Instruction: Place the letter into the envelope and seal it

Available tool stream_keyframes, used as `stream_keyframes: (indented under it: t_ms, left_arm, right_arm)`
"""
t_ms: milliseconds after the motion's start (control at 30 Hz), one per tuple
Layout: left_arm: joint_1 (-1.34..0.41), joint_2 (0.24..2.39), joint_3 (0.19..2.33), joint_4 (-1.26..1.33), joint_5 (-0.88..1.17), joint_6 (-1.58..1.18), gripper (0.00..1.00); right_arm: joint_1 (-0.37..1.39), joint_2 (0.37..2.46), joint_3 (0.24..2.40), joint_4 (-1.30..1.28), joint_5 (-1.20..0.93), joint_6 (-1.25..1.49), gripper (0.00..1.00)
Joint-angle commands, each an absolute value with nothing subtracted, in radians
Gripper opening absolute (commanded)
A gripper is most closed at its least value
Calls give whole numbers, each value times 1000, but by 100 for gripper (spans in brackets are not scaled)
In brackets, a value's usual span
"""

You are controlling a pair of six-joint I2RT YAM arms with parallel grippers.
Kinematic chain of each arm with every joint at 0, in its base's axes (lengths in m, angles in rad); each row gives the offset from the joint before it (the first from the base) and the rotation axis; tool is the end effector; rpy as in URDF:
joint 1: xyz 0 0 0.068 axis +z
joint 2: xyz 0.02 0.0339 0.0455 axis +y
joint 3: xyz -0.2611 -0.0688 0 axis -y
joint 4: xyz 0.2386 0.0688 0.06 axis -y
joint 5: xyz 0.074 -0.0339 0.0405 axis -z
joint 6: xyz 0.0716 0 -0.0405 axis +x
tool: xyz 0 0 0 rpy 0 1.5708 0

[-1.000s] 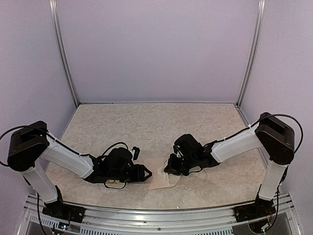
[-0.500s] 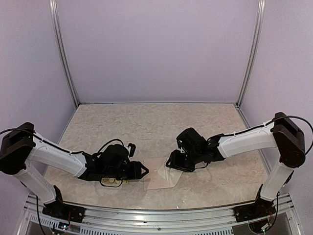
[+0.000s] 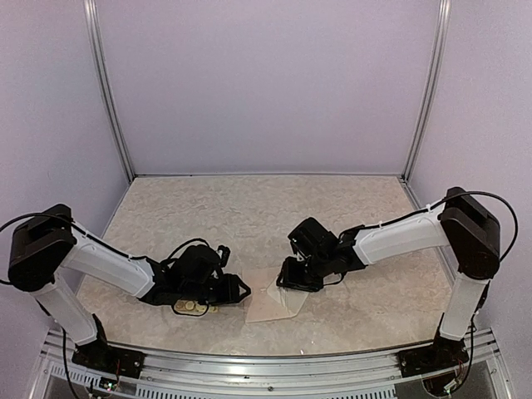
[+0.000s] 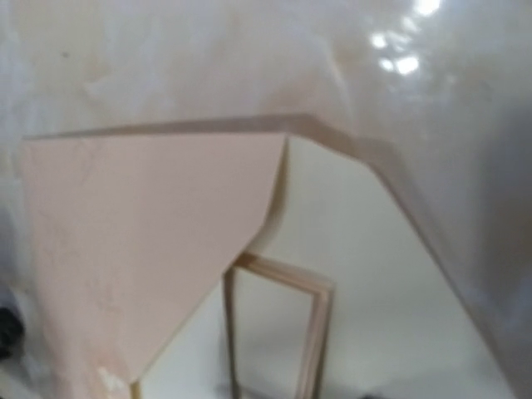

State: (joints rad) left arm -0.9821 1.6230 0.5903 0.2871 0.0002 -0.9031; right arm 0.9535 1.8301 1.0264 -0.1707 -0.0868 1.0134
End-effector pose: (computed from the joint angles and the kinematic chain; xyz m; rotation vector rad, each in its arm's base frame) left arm 0.1746 -0.2615 0.1013 0.0993 2.5110 -0.8901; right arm 0.2134 0.3113 0.1155 0.0461 2.7775 0.7775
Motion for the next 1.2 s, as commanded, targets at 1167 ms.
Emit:
stream_keyframes:
  t_ms: [1167]
  left_arm:
    - [-983, 1597, 656, 242, -27, -857, 42]
  right_arm:
    - [998, 1724, 1098, -281, -13, 950, 57]
